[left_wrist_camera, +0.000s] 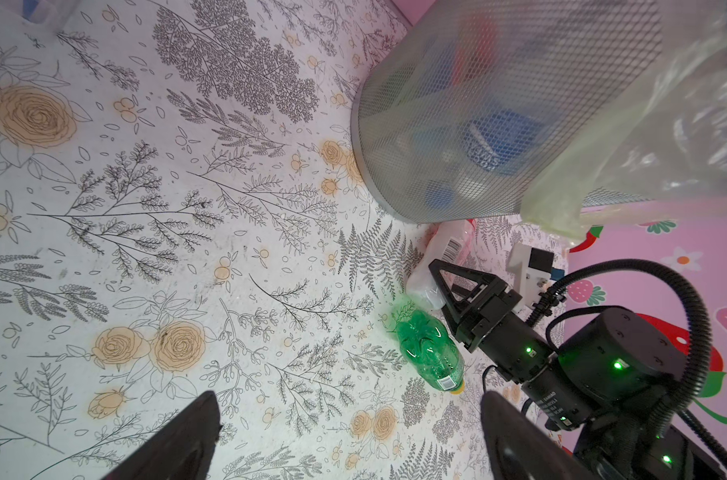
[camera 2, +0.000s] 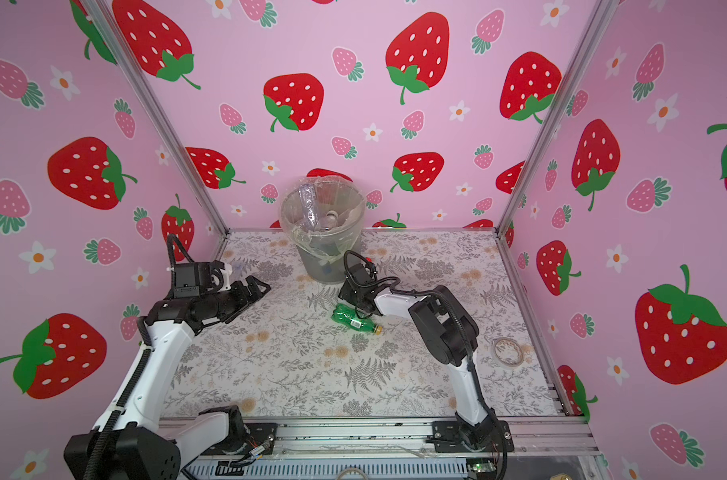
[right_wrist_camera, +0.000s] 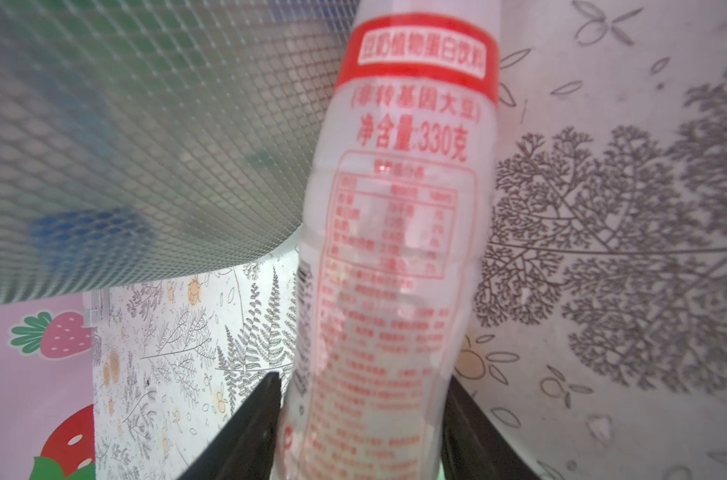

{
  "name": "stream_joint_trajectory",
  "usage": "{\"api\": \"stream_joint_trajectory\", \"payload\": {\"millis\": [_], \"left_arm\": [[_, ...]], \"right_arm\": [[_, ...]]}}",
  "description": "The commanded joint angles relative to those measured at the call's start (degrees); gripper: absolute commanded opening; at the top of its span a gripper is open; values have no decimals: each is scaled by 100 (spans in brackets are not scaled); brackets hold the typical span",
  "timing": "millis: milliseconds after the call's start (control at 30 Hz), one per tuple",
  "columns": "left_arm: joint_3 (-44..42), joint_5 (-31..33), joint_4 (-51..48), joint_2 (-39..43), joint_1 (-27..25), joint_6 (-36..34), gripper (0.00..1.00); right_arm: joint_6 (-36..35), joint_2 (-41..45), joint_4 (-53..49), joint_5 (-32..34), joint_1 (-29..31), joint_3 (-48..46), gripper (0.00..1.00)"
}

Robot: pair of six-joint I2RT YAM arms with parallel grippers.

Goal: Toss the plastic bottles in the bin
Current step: 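Close the right gripper around the white red-capped bottle, then lift the white bottle with the right gripper toward the wastebasket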

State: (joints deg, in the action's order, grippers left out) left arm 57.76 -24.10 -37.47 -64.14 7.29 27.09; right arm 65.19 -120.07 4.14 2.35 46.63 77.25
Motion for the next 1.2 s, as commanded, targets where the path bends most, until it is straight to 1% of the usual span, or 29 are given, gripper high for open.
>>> {"api": "stream_joint_trajectory", "payload": {"millis": [0,100,233,700,900,1167], "left_arm": [[-18,-79,26,48,31,24,99],[-18,-78,23,41,35,22,99],[-13,-73,21,35,41,25,99],[-14,-56,14,8,57,25,99],[-15,-72,16,-2,58,38,99],[-10,-84,29,-27,71,47,99]], "right_arm": [[100,105,100,38,-22,-113,59],[73,221,121,71,-14,-227,59],[38,480,136,210,-18,-472,55],[-290,1583,108,571,-126,-1413,55],[-511,2120,-137,785,-168,-1673,55],[-890,2844,-689,1123,-163,-1796,55]]}}
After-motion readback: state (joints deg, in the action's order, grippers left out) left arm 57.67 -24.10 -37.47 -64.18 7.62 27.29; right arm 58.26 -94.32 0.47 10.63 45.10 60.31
